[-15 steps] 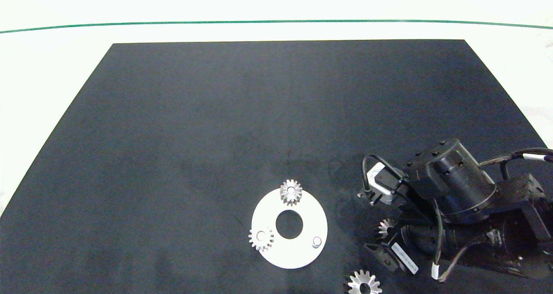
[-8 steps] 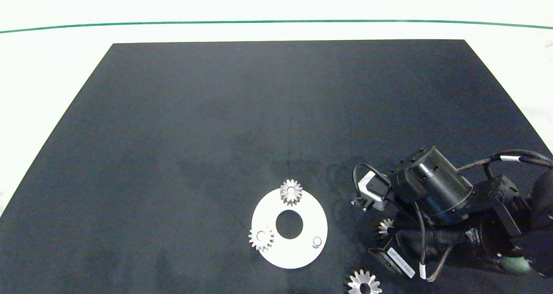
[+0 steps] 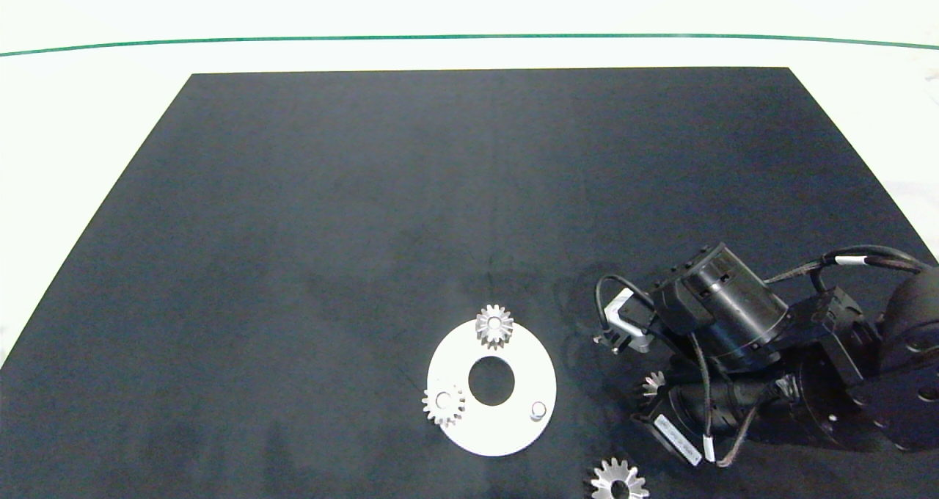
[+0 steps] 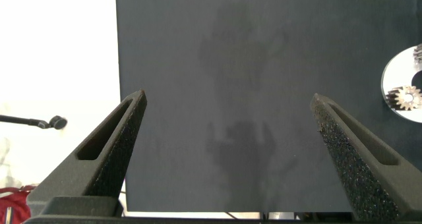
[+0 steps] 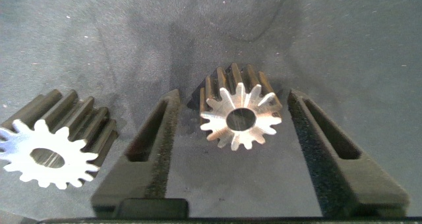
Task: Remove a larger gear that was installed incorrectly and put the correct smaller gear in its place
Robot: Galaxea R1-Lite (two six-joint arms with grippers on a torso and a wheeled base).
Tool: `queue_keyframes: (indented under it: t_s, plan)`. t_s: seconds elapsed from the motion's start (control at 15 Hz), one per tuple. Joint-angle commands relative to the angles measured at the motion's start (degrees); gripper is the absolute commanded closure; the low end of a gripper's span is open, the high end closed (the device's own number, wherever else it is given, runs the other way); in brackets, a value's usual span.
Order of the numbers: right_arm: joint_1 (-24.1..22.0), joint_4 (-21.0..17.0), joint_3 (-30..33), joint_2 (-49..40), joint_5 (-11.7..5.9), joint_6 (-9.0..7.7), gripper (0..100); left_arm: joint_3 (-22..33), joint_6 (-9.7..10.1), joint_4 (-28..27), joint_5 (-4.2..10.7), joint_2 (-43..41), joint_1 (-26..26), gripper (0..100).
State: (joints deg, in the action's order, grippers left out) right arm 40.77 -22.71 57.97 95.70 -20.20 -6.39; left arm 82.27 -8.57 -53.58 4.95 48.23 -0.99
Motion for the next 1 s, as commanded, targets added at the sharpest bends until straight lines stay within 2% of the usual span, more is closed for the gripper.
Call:
queue_keyframes:
  t_s: [0.07, 0.8, 1.0]
  plan:
    - [-0.6, -0.1, 0.0, 0.6, -0.02, -0.03, 42, 0.0, -0.04, -0.3, 0.06, -0.1, 0.0, 0]
    - [-2.5, -0.1, -1.6, -0.2, 0.78, 0.15, 65, -0.1, -0.04, -0.3, 0.06, 0.0, -0.1, 0]
    - [-2.5, -0.1, -2.0, -1.4, 0.69, -0.29, 71, -0.1, -0.04, -0.3, 0.06, 0.0, -0.1, 0]
